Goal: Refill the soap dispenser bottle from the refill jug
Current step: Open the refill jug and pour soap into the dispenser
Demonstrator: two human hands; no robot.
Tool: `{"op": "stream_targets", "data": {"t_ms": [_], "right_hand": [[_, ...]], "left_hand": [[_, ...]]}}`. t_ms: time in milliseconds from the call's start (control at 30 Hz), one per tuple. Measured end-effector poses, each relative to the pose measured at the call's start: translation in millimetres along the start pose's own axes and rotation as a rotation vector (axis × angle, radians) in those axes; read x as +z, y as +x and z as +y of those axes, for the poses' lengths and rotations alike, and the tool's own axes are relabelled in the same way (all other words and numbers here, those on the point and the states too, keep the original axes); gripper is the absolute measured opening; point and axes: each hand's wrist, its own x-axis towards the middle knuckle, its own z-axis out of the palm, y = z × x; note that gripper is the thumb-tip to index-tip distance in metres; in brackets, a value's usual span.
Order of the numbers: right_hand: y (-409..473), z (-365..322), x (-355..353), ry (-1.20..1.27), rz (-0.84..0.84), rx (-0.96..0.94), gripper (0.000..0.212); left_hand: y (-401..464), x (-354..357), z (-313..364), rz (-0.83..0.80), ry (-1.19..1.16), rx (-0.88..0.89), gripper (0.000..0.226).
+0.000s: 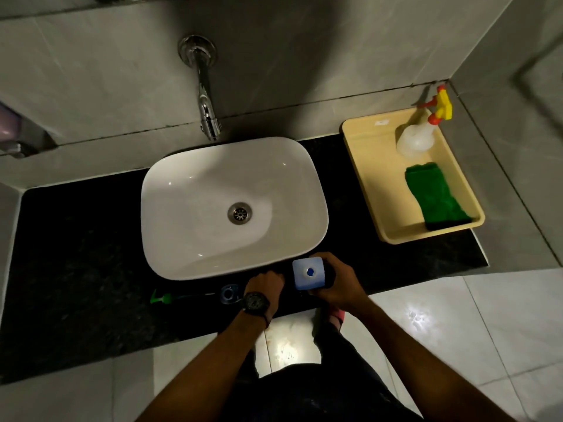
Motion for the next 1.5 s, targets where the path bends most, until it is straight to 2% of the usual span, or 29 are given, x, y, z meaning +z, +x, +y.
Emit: {"op": "stream_targets", "data": {"t_ms": [100, 233, 300, 367, 467, 600, 833, 1000, 1133, 1333, 1500], "right_hand": [[1.5, 3.8, -3.0, -0.007, -0.032, -0.021, 0.084], [0.8, 5.6, -5.7, -0.009, -0.055, -0.042, 0.095], [-0.4, 6.1, -6.5, -0.020, -0.056, -0.054, 0.097], [-0.7, 5.4, -7.2, -0.032, -0.051, -0.063, 0.097], [0.3, 5.5, -5.3, -0.055, -0.047, -0.063, 0.096], [2.3, 8.2, -0.4, -0.094, -0.048, -0.058, 0.089], [4.6, 0.3, 3.1, -0.134, -0.026, -0.065, 0.075], [-12.2, -19.6, -4.6, -0.162, 0.028, -0.123, 0.076], [-20.2, -69.3, -34.9, -0.154, 0.078, -0.196, 0.080], [7.6, -182.5, -79.8, -0.158, 0.243, -0.348, 0.077], [31.4, -267.3, -107.4, -0.344, 0.426, -0.541, 0.088]], "left_hand": [[-13.5, -6.4, -0.1, 0.122, -0.057, 0.006, 0.024], [-48.7, -13.8, -26.0, 0.489, -0.210, 0.114, 0.038], [-66.7, -10.6, -49.4, 0.601, -0.315, 0.130, 0.045], [-83.0, -2.8, -76.9, 0.600, -0.453, 0.070, 0.052], [-95.0, 20.5, -107.9, 0.500, -0.633, -0.021, 0.066], [-90.8, 49.3, -115.7, 0.372, -0.795, -0.102, 0.077], [-71.8, 66.0, -104.8, 0.417, -1.090, -0.239, 0.057], [-83.0, 59.3, -103.0, 0.404, -1.107, -0.190, 0.053], [-104.0, 15.4, -105.0, 0.536, -1.126, -0.120, 0.049], [-115.4, -117.3, -104.3, 0.824, -1.159, 0.071, 0.049], [-123.1, -202.5, -101.4, 0.943, -1.106, 0.260, 0.053]]}}
